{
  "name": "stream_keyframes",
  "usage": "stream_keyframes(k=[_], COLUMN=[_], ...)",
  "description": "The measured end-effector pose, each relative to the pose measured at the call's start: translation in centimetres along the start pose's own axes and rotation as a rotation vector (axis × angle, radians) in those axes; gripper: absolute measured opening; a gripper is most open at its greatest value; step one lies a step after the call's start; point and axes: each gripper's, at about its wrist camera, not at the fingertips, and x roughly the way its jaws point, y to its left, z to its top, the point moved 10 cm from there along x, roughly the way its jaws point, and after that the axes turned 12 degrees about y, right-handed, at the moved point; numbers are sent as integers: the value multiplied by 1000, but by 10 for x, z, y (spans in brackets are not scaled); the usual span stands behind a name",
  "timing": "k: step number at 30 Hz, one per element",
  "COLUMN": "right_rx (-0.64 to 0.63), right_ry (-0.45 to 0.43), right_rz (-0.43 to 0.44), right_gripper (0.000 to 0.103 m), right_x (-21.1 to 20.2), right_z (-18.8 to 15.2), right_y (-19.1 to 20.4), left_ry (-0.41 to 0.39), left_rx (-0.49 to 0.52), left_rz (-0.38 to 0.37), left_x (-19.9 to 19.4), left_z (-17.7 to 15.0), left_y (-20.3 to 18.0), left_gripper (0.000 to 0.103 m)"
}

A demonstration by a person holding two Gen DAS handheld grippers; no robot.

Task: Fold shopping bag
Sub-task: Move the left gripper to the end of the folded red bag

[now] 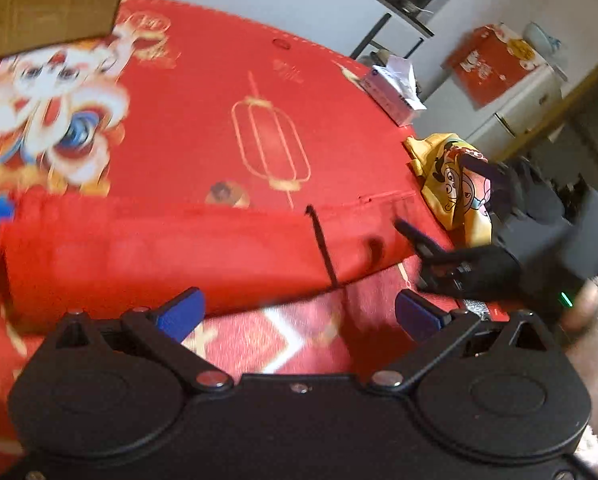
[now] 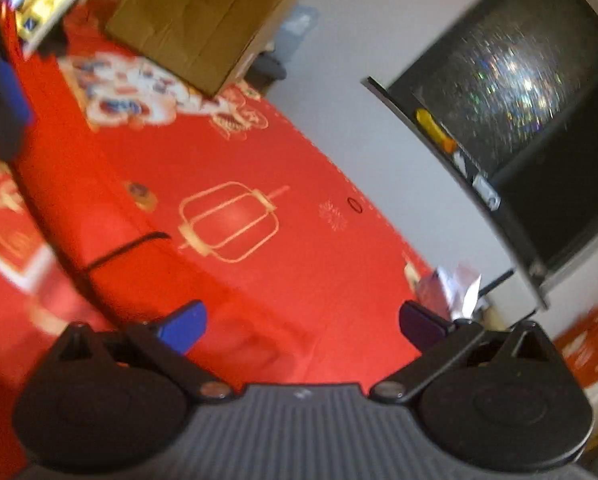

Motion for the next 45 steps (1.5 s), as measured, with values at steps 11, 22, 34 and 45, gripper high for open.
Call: stream_keyframes(k=[11, 22, 34, 45], right_rx=[-445, 155, 401, 365], right_ry=[-34, 300, 430, 480], right_rz=[254, 701, 737, 696], right_gripper=[102, 102, 102, 102], right_x=[13, 61, 49, 32], right_z=[25, 0, -28, -35], right_y=[52, 43, 48, 73], left_ry=[-14, 100, -7, -173], left_rx=[-231, -367, -482, -501], left_rz=[-33, -97, -75, -168], left_x=[0, 20, 35, 59], left_z=[-8, -20, 12, 65], left_y=[26, 35, 68, 64], left_gripper=[103, 103, 103, 103])
